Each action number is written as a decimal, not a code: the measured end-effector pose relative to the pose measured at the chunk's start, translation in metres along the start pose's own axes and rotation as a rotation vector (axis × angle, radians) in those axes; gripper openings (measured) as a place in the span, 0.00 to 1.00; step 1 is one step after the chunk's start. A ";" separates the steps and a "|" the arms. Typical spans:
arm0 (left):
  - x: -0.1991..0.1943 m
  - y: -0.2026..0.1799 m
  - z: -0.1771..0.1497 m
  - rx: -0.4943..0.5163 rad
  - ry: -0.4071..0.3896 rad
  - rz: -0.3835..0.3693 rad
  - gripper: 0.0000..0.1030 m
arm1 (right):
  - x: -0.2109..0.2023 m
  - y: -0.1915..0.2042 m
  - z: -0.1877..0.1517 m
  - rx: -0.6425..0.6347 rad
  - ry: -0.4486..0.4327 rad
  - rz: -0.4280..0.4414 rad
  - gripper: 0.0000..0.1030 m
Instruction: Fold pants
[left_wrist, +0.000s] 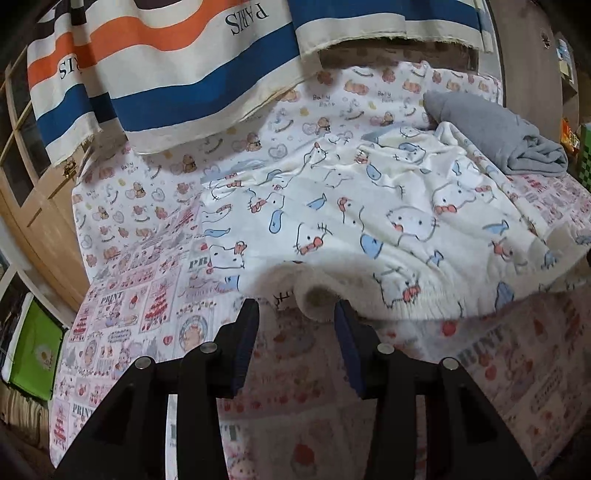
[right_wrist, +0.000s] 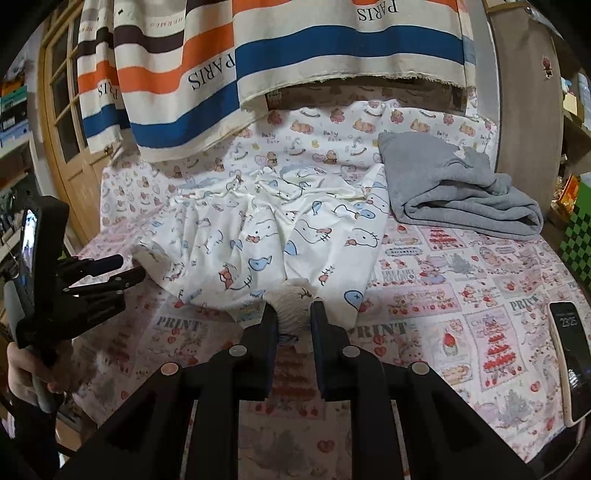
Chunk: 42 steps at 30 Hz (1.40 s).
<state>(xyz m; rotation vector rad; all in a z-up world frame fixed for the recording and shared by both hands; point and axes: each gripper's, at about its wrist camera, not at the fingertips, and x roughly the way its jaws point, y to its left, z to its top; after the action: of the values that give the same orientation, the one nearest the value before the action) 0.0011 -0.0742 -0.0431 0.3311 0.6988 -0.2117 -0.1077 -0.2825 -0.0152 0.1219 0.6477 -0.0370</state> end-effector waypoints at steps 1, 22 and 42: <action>0.003 0.000 0.002 -0.002 0.008 -0.001 0.40 | 0.001 0.000 0.000 -0.002 0.000 -0.009 0.16; -0.002 0.032 0.005 -0.212 -0.037 -0.081 0.05 | -0.002 -0.010 -0.004 0.064 -0.044 -0.084 0.16; -0.113 0.033 -0.067 -0.231 -0.211 0.056 0.07 | -0.070 0.027 -0.035 -0.078 -0.178 -0.111 0.16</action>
<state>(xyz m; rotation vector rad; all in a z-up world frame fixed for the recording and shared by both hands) -0.1138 -0.0102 -0.0093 0.1047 0.4989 -0.1091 -0.1826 -0.2519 0.0017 0.0069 0.4769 -0.1278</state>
